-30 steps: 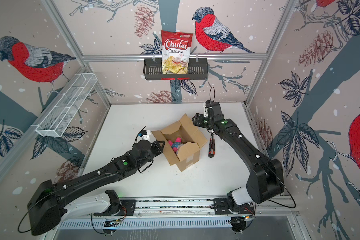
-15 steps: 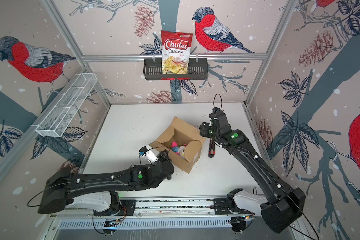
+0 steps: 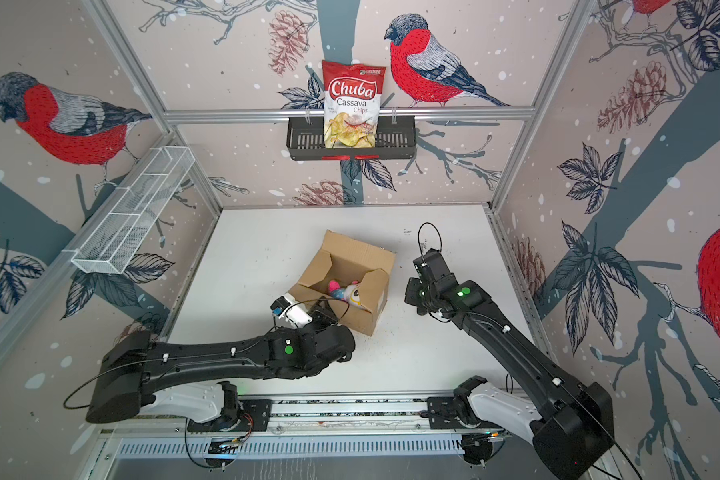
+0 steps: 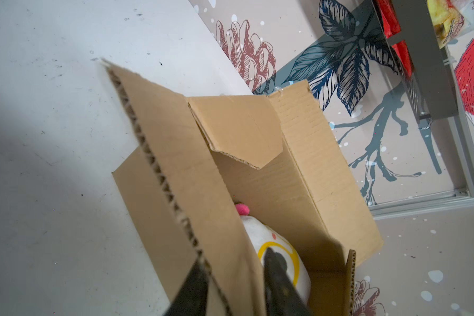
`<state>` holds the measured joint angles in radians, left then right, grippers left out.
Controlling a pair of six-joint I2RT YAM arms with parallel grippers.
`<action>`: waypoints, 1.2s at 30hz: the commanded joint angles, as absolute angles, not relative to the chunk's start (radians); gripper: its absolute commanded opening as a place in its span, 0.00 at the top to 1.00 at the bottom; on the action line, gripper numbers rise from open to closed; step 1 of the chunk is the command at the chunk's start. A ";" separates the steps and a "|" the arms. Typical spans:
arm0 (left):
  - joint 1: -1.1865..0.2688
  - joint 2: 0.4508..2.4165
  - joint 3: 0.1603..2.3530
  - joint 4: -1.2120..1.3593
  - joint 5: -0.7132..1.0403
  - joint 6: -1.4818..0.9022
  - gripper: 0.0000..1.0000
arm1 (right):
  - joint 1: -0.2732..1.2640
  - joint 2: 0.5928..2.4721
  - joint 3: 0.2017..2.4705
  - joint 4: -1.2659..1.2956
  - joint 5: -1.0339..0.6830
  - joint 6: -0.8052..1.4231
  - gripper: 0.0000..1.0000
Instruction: Unpack the express box
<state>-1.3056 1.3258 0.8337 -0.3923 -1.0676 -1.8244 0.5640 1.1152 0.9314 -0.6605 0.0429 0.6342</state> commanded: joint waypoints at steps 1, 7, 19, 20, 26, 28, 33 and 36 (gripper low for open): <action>-1.305 1.290 0.794 -0.272 -0.997 -1.686 0.44 | 0.572 1.168 0.974 -0.544 -0.011 0.626 0.76; -1.305 1.171 0.732 -0.224 -0.901 -1.559 0.32 | 0.594 1.315 1.071 -0.493 -0.054 0.605 0.75; -1.206 0.803 0.838 -0.646 -0.833 -1.301 0.31 | 0.612 1.443 1.233 -0.475 0.040 0.574 0.69; -1.148 0.783 0.869 -0.653 -0.790 -1.214 0.29 | 0.613 1.437 1.245 -0.491 0.053 0.575 0.67; -0.700 0.865 1.135 -0.670 -0.333 -0.703 0.05 | 0.653 1.371 1.294 -0.638 0.140 0.598 0.50; -0.639 0.976 1.226 -0.723 -0.242 -0.608 0.04 | 0.684 1.348 1.294 -0.665 0.165 0.620 0.46; -0.637 1.301 1.455 -0.845 -0.144 -0.387 0.04 | 0.741 1.327 1.299 -0.713 0.220 0.663 0.33; -0.637 1.419 1.533 -0.887 -0.103 -0.322 0.04 | 0.752 1.308 1.276 -0.714 0.236 0.679 0.30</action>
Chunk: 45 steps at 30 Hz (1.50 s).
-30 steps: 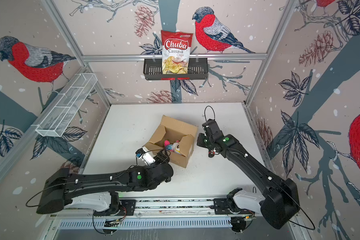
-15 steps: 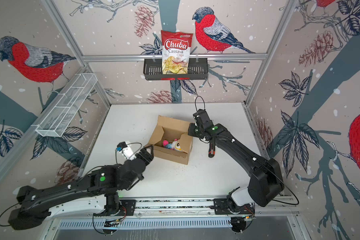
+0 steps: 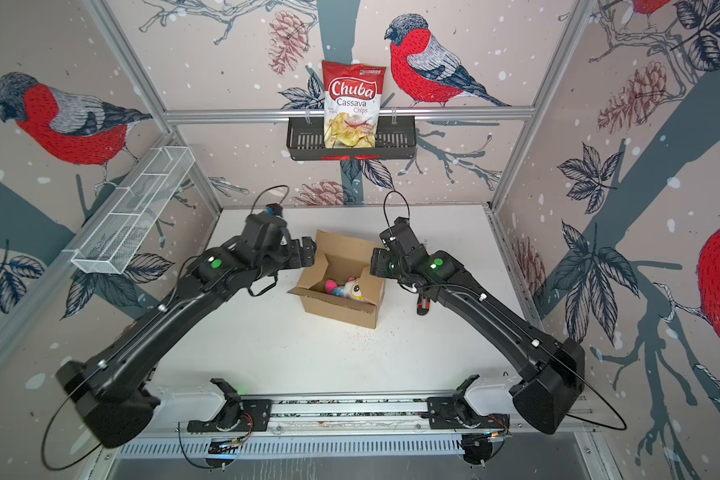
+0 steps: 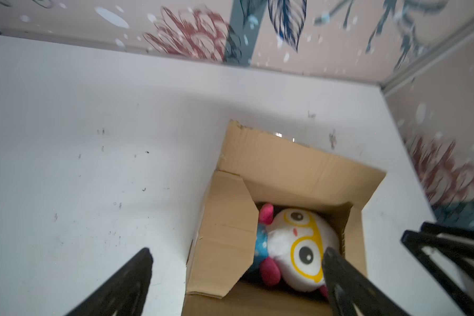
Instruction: Unpack the express box
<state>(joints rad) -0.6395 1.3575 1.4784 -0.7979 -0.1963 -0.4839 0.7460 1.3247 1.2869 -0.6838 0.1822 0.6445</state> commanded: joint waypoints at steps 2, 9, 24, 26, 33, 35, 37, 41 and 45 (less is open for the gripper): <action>-0.637 1.477 1.562 -0.917 -0.090 -0.292 0.04 | 0.751 1.293 1.258 -0.701 0.241 0.686 0.28; -0.648 1.625 1.579 -0.959 -0.075 -0.253 0.04 | 0.748 1.301 1.230 -0.657 0.223 0.672 0.26; -0.732 1.780 1.691 -1.127 -0.359 -0.313 0.04 | 0.737 1.409 1.206 -0.592 0.172 0.667 0.23; -0.732 1.774 1.694 -1.137 -0.394 -0.322 0.04 | 0.736 1.418 1.206 -0.592 0.173 0.668 0.23; -0.732 1.760 1.671 -1.159 -0.503 -0.334 0.04 | 0.732 1.432 1.204 -0.584 0.172 0.667 0.23; -0.732 1.755 1.674 -1.168 -0.536 -0.346 0.04 | 0.733 1.435 1.202 -0.584 0.173 0.667 0.23; -0.732 1.741 1.678 -1.161 -0.545 -0.349 0.05 | 0.731 1.435 1.197 -0.583 0.176 0.670 0.23; -0.731 1.714 1.676 -1.150 -0.562 -0.349 0.06 | 0.727 1.437 1.186 -0.583 0.176 0.670 0.23; -0.721 1.695 1.673 -1.151 -0.584 -0.360 0.07 | 0.720 1.440 1.172 -0.582 0.175 0.670 0.23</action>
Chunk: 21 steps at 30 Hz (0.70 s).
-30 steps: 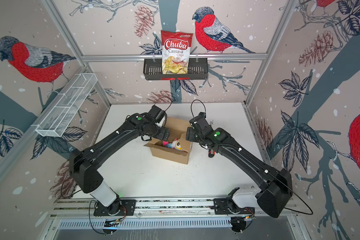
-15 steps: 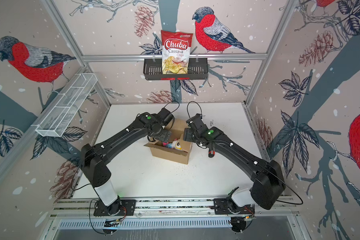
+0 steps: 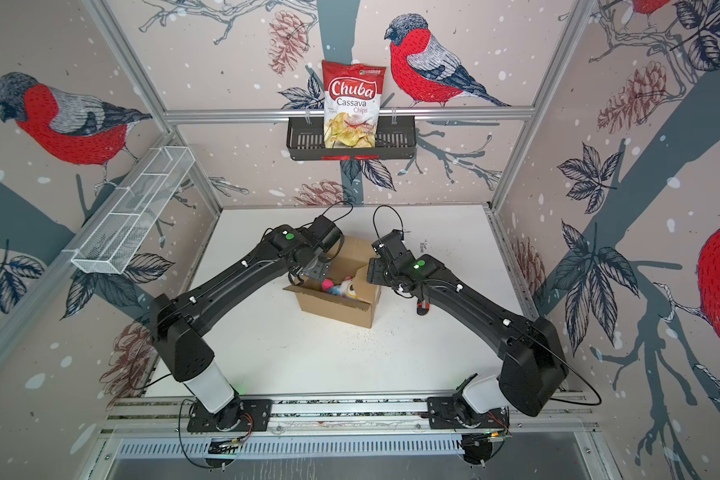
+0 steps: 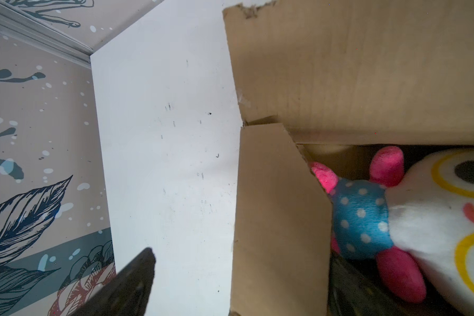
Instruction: Unpack the express box
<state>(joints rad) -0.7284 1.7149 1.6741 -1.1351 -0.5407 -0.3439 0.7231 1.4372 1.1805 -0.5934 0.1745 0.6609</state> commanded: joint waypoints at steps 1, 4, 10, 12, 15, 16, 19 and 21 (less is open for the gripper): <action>-0.717 1.687 1.669 -1.148 -0.585 -0.363 0.07 | 0.717 1.442 1.169 -0.582 0.175 0.670 0.23; -0.699 1.666 1.657 -1.136 -0.588 -0.367 0.08 | 0.710 1.448 1.157 -0.575 0.173 0.670 0.23; -0.649 1.622 1.609 -1.109 -0.589 -0.361 0.10 | 0.698 1.468 1.144 -0.568 0.169 0.666 0.23; -0.631 1.609 1.582 -1.086 -0.588 -0.364 0.12 | 0.698 1.474 1.146 -0.568 0.168 0.664 0.23; -0.609 1.591 1.541 -1.055 -0.589 -0.370 0.15 | 0.695 1.480 1.146 -0.566 0.166 0.663 0.23; -0.601 1.586 1.528 -1.044 -0.593 -0.373 0.16 | 0.695 1.481 1.147 -0.567 0.167 0.663 0.23; -0.586 1.581 1.490 -1.011 -0.584 -0.376 0.20 | 0.694 1.487 1.150 -0.571 0.166 0.661 0.23; -0.578 1.585 1.465 -0.993 -0.584 -0.380 0.22 | 0.695 1.491 1.148 -0.571 0.166 0.663 0.23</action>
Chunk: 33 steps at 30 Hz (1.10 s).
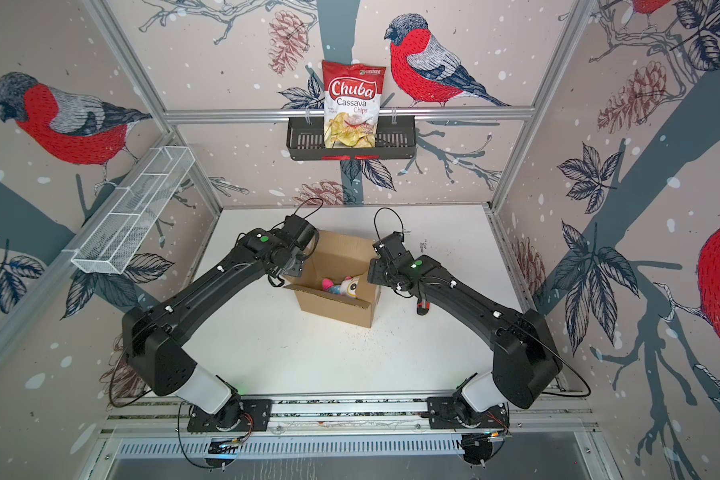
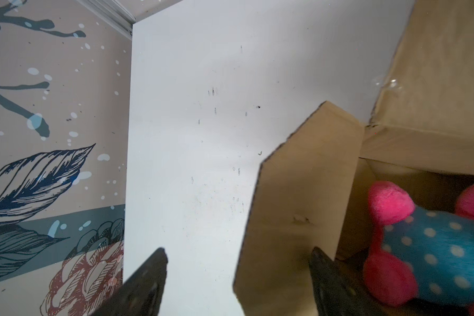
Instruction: Unpack the express box
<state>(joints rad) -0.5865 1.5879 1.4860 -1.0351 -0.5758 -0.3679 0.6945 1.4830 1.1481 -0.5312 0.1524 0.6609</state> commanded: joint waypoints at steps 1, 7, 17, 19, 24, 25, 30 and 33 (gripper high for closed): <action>-0.575 1.590 1.451 -0.983 -0.584 -0.385 0.23 | 0.694 1.492 1.150 -0.572 0.164 0.663 0.23; -0.565 1.589 1.368 -0.856 -0.445 -0.393 0.25 | 0.695 1.497 1.150 -0.577 0.167 0.663 0.23; -0.531 1.520 1.288 -0.693 -0.152 -0.405 0.38 | 0.689 1.505 1.154 -0.577 0.171 0.639 0.23; -0.522 1.506 1.277 -0.689 -0.137 -0.414 0.40 | 0.686 1.505 1.167 -0.592 0.179 0.630 0.22; -0.507 1.450 1.250 -0.675 -0.093 -0.426 0.40 | 0.689 1.491 1.231 -0.658 0.216 0.609 0.21; -0.498 1.438 1.256 -0.674 -0.079 -0.425 0.40 | 0.693 1.487 1.244 -0.673 0.225 0.609 0.21; -0.455 1.383 1.304 -0.637 0.026 -0.396 0.38 | 0.713 1.453 1.274 -0.725 0.260 0.629 0.20; -0.454 1.376 1.368 -0.638 0.090 -0.377 0.36 | 0.719 1.419 1.266 -0.730 0.270 0.650 0.20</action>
<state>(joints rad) -0.4587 1.3819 1.3285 -0.6910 -0.0059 -0.4110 0.7155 1.4414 1.2640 -0.6975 0.2321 0.6285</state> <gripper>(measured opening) 0.638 0.801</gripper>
